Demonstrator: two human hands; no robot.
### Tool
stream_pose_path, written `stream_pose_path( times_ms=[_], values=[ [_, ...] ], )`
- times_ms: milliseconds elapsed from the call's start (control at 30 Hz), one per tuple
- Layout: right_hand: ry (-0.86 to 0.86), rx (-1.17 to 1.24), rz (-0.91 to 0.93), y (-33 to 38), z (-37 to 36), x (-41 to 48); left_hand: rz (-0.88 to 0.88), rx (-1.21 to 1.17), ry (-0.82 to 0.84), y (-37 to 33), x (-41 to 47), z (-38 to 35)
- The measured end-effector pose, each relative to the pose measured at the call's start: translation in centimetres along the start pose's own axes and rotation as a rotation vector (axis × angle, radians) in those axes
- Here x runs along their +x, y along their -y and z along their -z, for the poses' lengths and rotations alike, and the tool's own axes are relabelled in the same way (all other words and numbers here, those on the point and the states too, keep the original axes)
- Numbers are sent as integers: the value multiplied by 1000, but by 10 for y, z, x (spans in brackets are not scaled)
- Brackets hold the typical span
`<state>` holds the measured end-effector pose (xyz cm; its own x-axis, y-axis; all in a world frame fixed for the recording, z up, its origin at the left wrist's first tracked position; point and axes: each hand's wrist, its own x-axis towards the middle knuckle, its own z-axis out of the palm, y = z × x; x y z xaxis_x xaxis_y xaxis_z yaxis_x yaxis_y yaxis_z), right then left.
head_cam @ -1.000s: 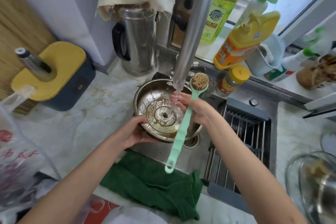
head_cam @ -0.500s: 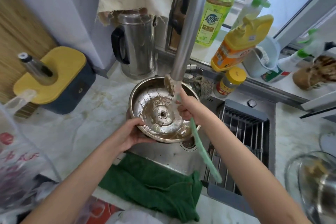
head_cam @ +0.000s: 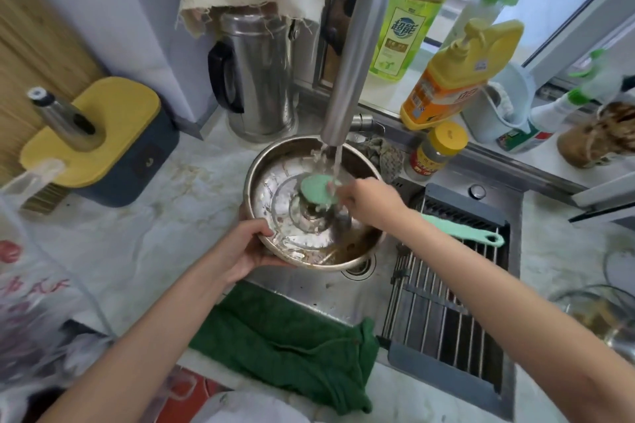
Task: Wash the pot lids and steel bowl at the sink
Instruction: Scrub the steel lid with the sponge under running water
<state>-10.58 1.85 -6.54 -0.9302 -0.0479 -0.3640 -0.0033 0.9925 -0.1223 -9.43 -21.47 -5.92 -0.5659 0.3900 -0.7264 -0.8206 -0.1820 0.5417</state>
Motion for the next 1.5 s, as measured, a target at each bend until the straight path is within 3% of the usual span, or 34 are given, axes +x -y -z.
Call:
stream_pose_path(
  times_ms=[100,167,233,333,400,500,567,667,733,900,933,1000,1100,1300,1433,1500],
  values=[
    [-125,144,-29,12,-5,8,0,40,-18,-3,-2,-9],
    [13,279,126,29,-15,0,0,35,-35,-6,0,-8],
    [132,234,218,24,-13,-12,-3,30,-58,-9,1,0],
    [-47,-64,-6,-3,-1,-5,4,96,-33,-9,-2,2],
    [-176,-3,-161,-2,-4,1,6,97,-13,-8,-2,-4],
    [-20,355,44,30,-14,-5,-15,82,-32,-10,6,-7],
    [69,335,217,35,-18,-15,-2,103,-34,-12,7,-1],
    [-123,197,29,12,-13,-2,23,137,-19,-8,2,5],
    [-188,238,-62,8,-13,5,34,157,3,-5,1,1],
    [176,249,343,21,-13,-18,15,164,-26,-12,9,1],
    [157,179,327,12,-9,-19,4,152,-24,-13,10,3],
    [-34,105,173,-4,-1,-12,-3,166,2,-15,10,3],
    [-242,204,1,6,-1,1,16,223,44,-13,13,-8],
    [143,120,432,8,-8,-21,67,179,-4,-13,20,-3],
    [-177,-185,710,-1,-5,-5,201,297,44,-9,19,-3],
    [-277,-378,737,-7,2,10,288,334,85,-8,17,-5]
  ],
)
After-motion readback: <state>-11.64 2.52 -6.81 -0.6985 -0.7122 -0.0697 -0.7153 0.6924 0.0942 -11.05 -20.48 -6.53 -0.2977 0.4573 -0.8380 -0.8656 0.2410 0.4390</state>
